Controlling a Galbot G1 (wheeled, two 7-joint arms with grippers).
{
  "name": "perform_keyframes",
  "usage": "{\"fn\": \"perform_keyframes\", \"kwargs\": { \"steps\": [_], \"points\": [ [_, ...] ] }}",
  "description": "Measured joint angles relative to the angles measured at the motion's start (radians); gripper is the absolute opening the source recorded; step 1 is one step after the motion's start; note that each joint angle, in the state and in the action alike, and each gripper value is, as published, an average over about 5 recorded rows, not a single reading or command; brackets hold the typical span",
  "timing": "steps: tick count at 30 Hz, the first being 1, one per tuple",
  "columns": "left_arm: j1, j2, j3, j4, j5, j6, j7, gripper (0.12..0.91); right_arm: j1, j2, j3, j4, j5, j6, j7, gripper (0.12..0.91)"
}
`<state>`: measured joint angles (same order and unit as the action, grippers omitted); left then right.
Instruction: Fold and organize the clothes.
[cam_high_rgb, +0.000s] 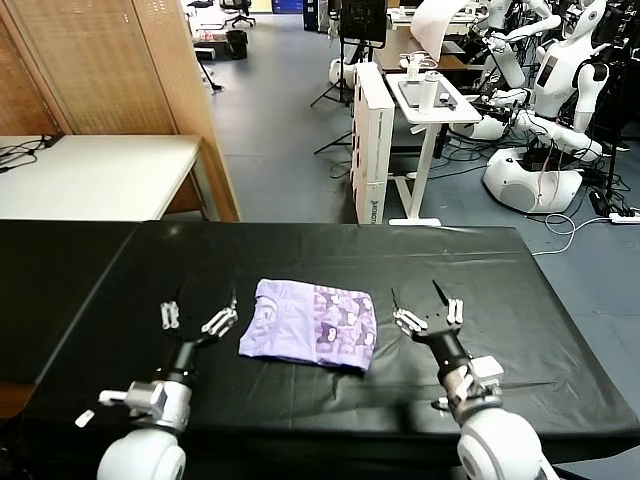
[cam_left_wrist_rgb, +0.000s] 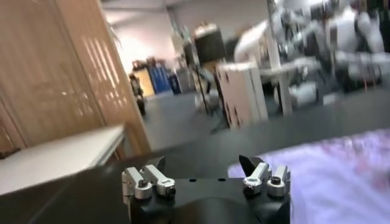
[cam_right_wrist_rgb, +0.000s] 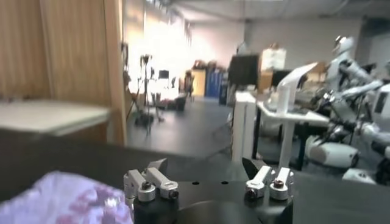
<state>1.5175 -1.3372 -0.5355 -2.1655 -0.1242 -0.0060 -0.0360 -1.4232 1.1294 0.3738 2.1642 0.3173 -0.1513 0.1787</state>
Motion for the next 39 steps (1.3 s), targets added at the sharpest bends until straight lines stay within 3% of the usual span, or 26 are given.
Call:
{"fn": "perform_keyframes", "kwargs": {
  "steps": [4, 11, 25, 32, 39],
  "points": [
    [0.040, -0.040, -0.022, -0.029, -0.005, -0.057, 0.022, 0.907, -0.088, 0.037, 0.026, 0.054, -0.057, 0.036, -0.010, 0.907],
    [0.134, -0.118, -0.057, -0.057, 0.078, -0.106, 0.047, 0.907, -0.202, 0.098, 0.048, 0.125, -0.098, 0.055, -0.015, 0.907],
    [0.306, -0.205, -0.025, -0.056, 0.138, -0.211, 0.037, 0.907, -0.299, 0.121, 0.054, 0.137, -0.177, 0.073, -0.041, 0.907],
    [0.324, -0.207, -0.018, -0.037, 0.149, -0.233, 0.064, 0.907, -0.333, 0.135, 0.056, 0.136, -0.188, 0.064, -0.036, 0.907],
    [0.316, -0.201, -0.019, -0.028, 0.144, -0.227, 0.089, 0.907, -0.358, 0.140, 0.065, 0.144, -0.183, 0.049, -0.030, 0.907]
  ]
}}
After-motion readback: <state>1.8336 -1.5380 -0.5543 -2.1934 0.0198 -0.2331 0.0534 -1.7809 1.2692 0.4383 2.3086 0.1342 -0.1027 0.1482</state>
